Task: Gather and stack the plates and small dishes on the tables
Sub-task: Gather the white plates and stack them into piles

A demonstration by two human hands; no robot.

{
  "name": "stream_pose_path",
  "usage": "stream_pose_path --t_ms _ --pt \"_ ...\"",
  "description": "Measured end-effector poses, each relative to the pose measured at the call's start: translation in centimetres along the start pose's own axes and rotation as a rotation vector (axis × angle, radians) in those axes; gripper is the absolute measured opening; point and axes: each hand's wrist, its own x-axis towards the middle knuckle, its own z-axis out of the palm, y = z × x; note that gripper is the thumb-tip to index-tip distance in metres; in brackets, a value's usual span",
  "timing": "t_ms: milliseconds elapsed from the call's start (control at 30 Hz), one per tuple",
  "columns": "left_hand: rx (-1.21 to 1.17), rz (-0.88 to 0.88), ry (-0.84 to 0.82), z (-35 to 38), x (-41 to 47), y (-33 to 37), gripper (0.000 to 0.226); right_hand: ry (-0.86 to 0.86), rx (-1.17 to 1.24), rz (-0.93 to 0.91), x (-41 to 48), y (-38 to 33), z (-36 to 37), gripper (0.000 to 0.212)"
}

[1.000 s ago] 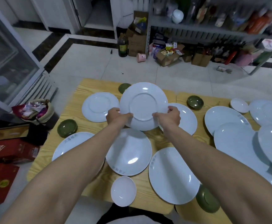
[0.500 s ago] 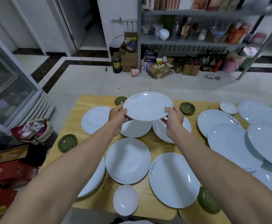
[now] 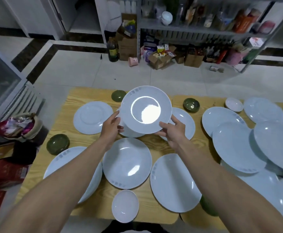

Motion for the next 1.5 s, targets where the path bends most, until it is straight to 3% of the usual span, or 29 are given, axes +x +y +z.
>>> stream_pose_path --t_ms 167,267,500,767,1100,1500 --pt "0.27 -0.059 0.031 -0.8 1.8 -3.4 0.052 0.086 0.058 0.006 1.4 0.4 1.0 0.07" --pt "0.315 -0.048 -0.007 -1.0 3.0 -5.2 0.065 0.12 0.074 0.029 2.5 0.7 1.3 0.071" --pt "0.081 -0.143 -0.032 -0.5 5.0 -6.7 0.082 0.144 0.083 0.051 4.0 1.2 1.7 0.074" --pt "-0.186 -0.195 -0.04 -0.2 6.2 -7.0 0.077 0.135 0.136 0.056 4.0 1.2 2.2 0.073" --pt "-0.314 -0.148 0.029 -1.1 4.6 -2.4 0.088 0.068 0.188 0.007 1.4 -0.6 3.2 0.071" --pt "-0.375 0.044 0.188 -6.4 -6.1 0.9 0.087 -0.107 0.166 -0.163 -7.3 -1.9 4.8 0.073"
